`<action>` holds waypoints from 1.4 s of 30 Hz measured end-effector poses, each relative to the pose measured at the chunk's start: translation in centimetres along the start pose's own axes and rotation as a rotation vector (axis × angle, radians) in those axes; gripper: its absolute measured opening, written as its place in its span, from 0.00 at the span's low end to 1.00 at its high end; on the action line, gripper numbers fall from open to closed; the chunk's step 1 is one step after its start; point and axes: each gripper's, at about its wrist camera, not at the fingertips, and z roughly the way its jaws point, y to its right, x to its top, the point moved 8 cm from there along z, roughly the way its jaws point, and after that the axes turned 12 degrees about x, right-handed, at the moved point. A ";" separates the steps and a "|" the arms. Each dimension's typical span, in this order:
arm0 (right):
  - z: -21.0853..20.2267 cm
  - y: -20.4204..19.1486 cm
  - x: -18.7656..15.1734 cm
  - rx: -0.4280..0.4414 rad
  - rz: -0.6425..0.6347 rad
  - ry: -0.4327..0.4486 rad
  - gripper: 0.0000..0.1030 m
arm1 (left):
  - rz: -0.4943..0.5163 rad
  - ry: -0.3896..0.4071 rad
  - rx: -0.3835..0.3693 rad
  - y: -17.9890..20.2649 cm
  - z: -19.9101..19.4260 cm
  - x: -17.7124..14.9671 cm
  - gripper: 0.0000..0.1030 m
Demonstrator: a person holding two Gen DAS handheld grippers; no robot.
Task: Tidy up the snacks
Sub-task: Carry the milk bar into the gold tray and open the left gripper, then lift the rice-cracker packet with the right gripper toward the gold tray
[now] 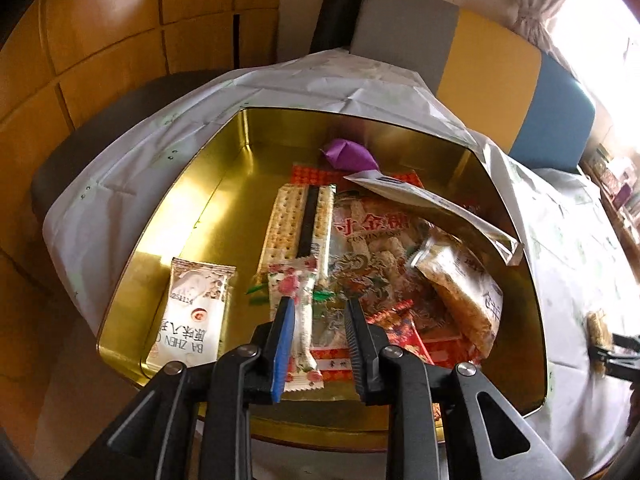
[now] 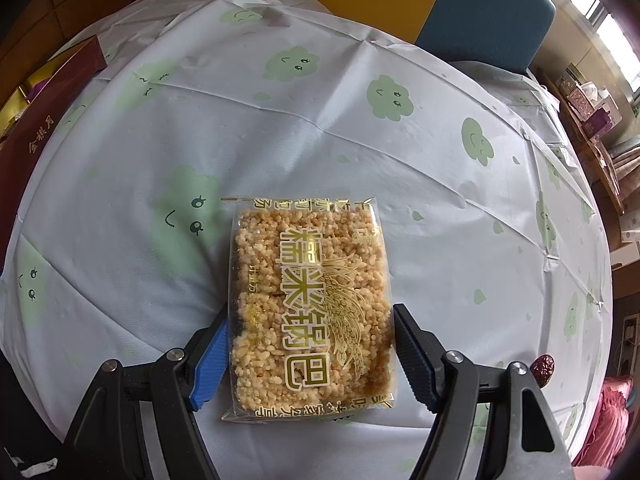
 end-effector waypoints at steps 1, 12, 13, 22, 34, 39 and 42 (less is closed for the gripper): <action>0.0 0.0 0.0 0.001 0.000 0.000 0.73 | 0.008 0.007 -0.001 0.3 -0.2 0.1 0.25; -0.1 -0.6 -0.3 -0.017 -0.009 0.008 0.73 | 0.065 0.053 0.008 2.1 -2.2 -0.1 0.25; -0.1 -0.7 -0.3 -0.016 -0.007 0.008 0.73 | 0.072 0.060 0.009 2.2 -2.4 -0.1 0.25; -0.1 -0.4 -0.3 -0.013 0.004 0.010 0.73 | 0.085 0.067 0.002 2.7 -3.1 -0.5 0.25; 0.0 0.6 0.0 0.013 0.054 -0.005 0.72 | 0.075 0.073 -0.007 2.2 -3.3 -0.8 0.25; 0.1 1.1 0.3 0.017 0.085 -0.025 0.72 | 0.060 0.069 -0.011 1.5 -3.1 -0.7 0.25; 0.2 1.3 0.6 0.010 0.094 -0.026 0.72 | 0.050 0.072 -0.011 1.1 -3.2 -0.6 0.25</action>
